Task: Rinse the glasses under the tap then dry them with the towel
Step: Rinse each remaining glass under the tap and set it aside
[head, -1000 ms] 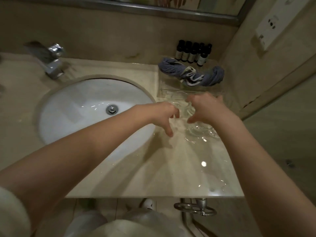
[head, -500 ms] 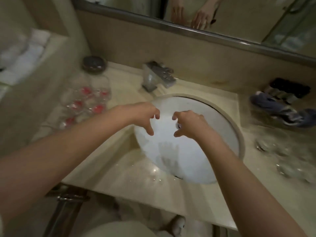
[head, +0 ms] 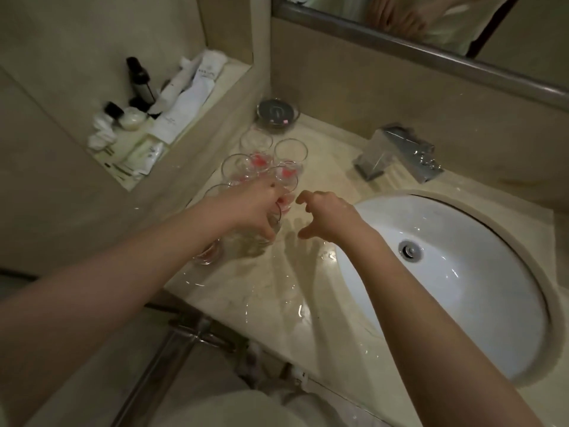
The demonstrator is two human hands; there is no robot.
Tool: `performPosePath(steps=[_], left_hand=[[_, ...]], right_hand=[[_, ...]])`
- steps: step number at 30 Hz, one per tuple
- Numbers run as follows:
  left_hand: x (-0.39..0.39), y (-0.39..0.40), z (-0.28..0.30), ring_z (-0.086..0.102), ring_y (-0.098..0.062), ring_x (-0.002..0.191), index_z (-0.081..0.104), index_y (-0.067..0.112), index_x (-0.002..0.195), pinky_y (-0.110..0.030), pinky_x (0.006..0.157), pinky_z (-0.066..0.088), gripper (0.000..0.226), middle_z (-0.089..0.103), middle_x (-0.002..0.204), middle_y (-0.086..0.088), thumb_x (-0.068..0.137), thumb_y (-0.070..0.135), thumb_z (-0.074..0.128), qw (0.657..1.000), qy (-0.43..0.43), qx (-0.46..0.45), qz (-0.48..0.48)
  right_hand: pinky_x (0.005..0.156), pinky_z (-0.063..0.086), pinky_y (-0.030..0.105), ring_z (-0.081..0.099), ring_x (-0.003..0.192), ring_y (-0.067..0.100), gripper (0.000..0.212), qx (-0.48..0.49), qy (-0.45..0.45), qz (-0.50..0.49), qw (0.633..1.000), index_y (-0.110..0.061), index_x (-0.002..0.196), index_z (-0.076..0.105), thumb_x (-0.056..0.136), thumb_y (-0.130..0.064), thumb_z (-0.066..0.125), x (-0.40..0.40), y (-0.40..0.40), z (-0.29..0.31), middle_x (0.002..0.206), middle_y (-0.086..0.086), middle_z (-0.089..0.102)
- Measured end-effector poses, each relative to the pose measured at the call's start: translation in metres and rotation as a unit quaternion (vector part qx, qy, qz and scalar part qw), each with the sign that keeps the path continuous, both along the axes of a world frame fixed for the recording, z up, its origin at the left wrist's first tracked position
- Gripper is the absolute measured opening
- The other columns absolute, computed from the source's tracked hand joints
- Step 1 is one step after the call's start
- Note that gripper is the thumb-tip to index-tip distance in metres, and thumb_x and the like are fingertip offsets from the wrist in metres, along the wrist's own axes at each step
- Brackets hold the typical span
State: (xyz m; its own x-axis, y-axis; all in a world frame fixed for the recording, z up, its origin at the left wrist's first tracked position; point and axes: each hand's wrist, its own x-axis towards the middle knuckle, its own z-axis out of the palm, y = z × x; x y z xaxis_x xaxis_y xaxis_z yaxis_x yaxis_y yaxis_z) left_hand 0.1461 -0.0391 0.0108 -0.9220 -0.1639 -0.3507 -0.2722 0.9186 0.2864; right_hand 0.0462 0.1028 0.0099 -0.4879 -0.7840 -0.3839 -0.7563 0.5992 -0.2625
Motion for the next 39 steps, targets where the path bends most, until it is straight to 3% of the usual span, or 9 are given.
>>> performPosePath(steps=[3, 7, 9, 17, 22, 27, 33, 36, 39], left_hand=[[0.005, -0.001, 0.002, 0.050, -0.027, 0.117, 0.036, 0.022, 0.142, -0.031, 0.079, 0.043, 0.089, 0.043, 0.132, -0.008, 0.067, 0.032, 0.084, 0.999, -0.031, -0.029, 0.021], [0.010, 0.005, -0.001, 0.057, -0.024, 0.095, 0.030, 0.022, 0.140, -0.035, 0.071, 0.050, 0.091, 0.055, 0.112, -0.009, 0.067, 0.033, 0.084, 0.994, -0.045, -0.098, 0.001], [0.014, 0.009, -0.006, 0.059, -0.029, 0.097, 0.028, 0.022, 0.143, -0.035, 0.068, 0.048, 0.092, 0.054, 0.113, -0.011, 0.069, 0.034, 0.081, 0.992, -0.024, -0.125, -0.001], [0.018, 0.032, -0.008, 0.053, -0.023, 0.110, 0.042, 0.018, 0.136, -0.028, 0.068, 0.036, 0.088, 0.047, 0.129, -0.001, 0.063, 0.043, 0.084, 0.996, 0.010, -0.088, -0.004], [-0.009, 0.067, -0.013, 0.052, -0.019, 0.104, 0.050, 0.021, 0.124, -0.026, 0.070, 0.041, 0.082, 0.045, 0.118, -0.004, 0.054, 0.029, 0.092, 0.996, 0.009, 0.079, 0.047], [-0.042, 0.105, -0.025, 0.061, -0.018, 0.097, 0.055, 0.026, 0.116, -0.024, 0.069, 0.047, 0.076, 0.051, 0.112, -0.006, 0.051, 0.018, 0.095, 0.953, 0.041, 0.252, 0.160], [-0.086, 0.151, -0.049, 0.056, -0.013, 0.089, 0.056, 0.025, 0.112, -0.018, 0.068, 0.048, 0.068, 0.049, 0.102, 0.000, 0.056, 0.016, 0.094, 0.892, 0.052, 0.357, 0.271], [-0.106, 0.163, -0.057, 0.054, -0.016, 0.095, 0.057, 0.027, 0.105, -0.034, 0.083, 0.052, 0.069, 0.047, 0.095, 0.006, 0.050, 0.016, 0.097, 0.870, 0.046, 0.387, 0.303], [-0.125, 0.165, -0.062, 0.053, -0.016, 0.094, 0.058, 0.025, 0.106, -0.033, 0.080, 0.051, 0.066, 0.046, 0.091, 0.012, 0.053, 0.013, 0.095, 0.865, 0.064, 0.386, 0.314]], right_hand=[[0.085, 0.048, 0.036, 0.058, 0.110, 0.027, 0.068, 0.005, -0.017, 0.002, 1.000, -0.022, 0.137, 0.045, 0.078, -0.029, 0.078, 0.002, 0.001, -0.003, 0.126, 0.005, 0.058], [0.087, 0.049, 0.037, 0.057, 0.112, 0.028, 0.068, -0.003, -0.035, -0.004, 0.999, -0.022, 0.137, 0.045, 0.078, -0.028, 0.078, 0.006, 0.002, -0.009, 0.126, 0.005, 0.058], [0.086, 0.048, 0.037, 0.057, 0.113, 0.028, 0.068, -0.013, -0.046, -0.008, 0.999, -0.021, 0.137, 0.046, 0.078, -0.029, 0.078, 0.011, 0.003, -0.013, 0.126, 0.005, 0.059], [0.077, 0.044, 0.027, 0.056, 0.096, 0.019, 0.066, -0.055, -0.181, -0.063, 0.980, -0.018, 0.134, 0.049, 0.076, -0.024, 0.080, 0.009, 0.036, -0.030, 0.122, 0.005, 0.061], [0.054, 0.046, 0.017, 0.062, 0.092, 0.023, 0.053, -0.104, -0.213, -0.178, 0.955, -0.017, 0.125, 0.058, 0.077, -0.019, 0.080, -0.027, 0.097, -0.030, 0.112, 0.005, 0.063], [0.074, 0.046, 0.027, 0.061, 0.104, 0.024, 0.045, -0.135, -0.164, -0.324, 0.922, -0.011, 0.121, 0.062, 0.079, -0.017, 0.078, -0.075, 0.173, -0.037, 0.115, 0.007, 0.064], [0.072, 0.042, 0.028, 0.056, 0.103, 0.022, 0.045, -0.167, -0.096, -0.316, 0.929, -0.010, 0.127, 0.058, 0.086, -0.023, 0.071, -0.126, 0.193, -0.039, 0.130, 0.011, 0.056], [0.085, 0.051, 0.038, 0.054, 0.104, 0.021, 0.047, -0.276, -0.134, -0.358, 0.882, -0.014, 0.132, 0.052, 0.090, -0.028, 0.067, -0.154, 0.184, -0.042, 0.130, 0.010, 0.054], [0.074, 0.052, 0.034, 0.057, 0.104, 0.023, 0.041, -0.361, -0.196, -0.389, 0.824, -0.019, 0.134, 0.049, 0.095, -0.028, 0.057, -0.174, 0.166, -0.043, 0.124, 0.004, 0.054]])
